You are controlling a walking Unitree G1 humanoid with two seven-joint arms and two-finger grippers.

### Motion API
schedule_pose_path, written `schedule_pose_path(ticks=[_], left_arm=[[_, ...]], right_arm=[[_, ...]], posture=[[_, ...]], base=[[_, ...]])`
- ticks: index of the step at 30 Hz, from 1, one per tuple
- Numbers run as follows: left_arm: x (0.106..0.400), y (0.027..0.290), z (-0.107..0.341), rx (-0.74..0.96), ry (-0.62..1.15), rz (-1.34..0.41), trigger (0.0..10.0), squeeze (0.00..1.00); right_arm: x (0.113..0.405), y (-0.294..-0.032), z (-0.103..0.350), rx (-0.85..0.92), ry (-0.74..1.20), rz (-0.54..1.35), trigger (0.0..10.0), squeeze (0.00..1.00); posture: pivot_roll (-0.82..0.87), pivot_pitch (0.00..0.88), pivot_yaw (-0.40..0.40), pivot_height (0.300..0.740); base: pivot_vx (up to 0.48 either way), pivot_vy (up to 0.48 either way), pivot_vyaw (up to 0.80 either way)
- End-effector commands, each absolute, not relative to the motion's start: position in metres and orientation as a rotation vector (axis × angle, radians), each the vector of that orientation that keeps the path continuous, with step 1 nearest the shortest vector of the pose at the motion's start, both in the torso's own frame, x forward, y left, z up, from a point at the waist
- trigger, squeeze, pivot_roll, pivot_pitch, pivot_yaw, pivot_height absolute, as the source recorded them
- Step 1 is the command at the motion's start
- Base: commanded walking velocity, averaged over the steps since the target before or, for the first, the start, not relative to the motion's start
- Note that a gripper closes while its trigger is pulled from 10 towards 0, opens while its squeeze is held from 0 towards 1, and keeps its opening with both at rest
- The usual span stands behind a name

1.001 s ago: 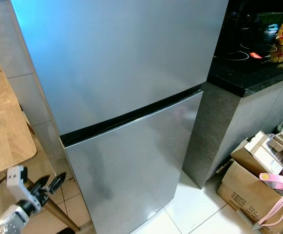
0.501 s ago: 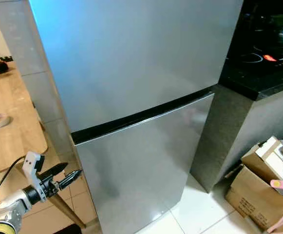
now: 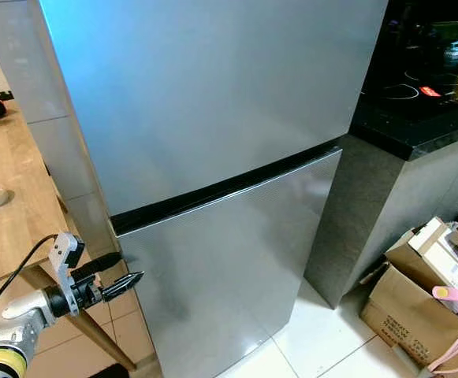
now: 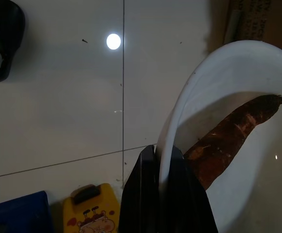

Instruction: Restocking fridge

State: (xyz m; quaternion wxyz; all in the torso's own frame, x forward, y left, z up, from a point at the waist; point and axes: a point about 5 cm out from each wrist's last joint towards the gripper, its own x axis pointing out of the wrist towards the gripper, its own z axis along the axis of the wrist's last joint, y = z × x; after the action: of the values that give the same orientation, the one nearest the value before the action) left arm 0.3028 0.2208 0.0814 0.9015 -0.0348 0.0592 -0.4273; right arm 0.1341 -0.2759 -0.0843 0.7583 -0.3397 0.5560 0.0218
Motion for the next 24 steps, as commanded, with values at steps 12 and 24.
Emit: schedule_pose_path(ticks=[12,24], left_arm=[[0.294,0.165,0.09,-0.105,0.087,-1.234,10.0,0.0],[0.278,0.14,0.088,-0.17,0.09,-1.338,10.0,0.0]], right_arm=[[0.133,-0.277,-0.084,-0.741,1.216,0.037,10.0,0.0],[0.133,-0.277,-0.084,-0.743,1.218,0.036,10.0,0.0]], posture=[[-0.08,0.0,0.025,0.74],[-0.08,0.0,0.022,0.74]], base=[[0.0,0.0,0.0],[0.0,0.0,0.0]])
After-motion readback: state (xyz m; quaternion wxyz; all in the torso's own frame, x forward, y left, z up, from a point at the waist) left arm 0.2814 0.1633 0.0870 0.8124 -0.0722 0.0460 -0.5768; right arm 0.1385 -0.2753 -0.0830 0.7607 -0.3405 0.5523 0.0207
